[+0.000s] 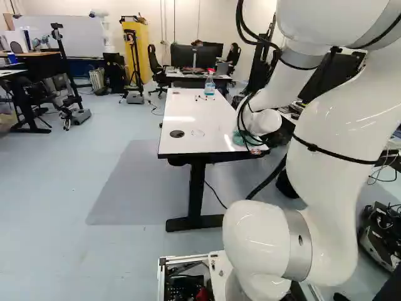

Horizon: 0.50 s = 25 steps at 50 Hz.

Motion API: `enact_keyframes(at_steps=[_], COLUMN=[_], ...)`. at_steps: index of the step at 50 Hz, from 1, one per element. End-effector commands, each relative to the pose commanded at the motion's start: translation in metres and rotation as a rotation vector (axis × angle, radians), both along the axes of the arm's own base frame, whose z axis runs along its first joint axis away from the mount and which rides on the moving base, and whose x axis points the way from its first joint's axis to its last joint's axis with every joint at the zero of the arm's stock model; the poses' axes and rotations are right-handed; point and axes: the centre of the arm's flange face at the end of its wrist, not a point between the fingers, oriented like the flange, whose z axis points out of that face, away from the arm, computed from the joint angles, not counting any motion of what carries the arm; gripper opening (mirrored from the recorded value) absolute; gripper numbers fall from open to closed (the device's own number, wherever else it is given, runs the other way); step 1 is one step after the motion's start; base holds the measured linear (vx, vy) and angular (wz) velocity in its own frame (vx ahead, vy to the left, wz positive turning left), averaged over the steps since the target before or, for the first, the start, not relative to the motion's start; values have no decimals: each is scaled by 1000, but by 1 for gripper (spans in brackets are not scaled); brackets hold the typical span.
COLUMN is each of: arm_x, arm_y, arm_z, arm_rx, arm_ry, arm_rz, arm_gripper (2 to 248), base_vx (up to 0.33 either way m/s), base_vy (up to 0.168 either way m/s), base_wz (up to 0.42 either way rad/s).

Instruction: Clean the table with the green towel

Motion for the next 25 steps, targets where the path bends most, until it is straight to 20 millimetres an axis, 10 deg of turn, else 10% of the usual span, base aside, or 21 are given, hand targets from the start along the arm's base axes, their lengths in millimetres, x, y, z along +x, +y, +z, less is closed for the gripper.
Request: enact_keyframes(at_steps=[25], arm_x=[1], arm_y=[2], arm_z=[24], arm_rx=[-17], arm_ry=[-50], arm_rz=[3], arm_gripper=[47], base_vx=[0], base_vy=[0], base_wz=[0])
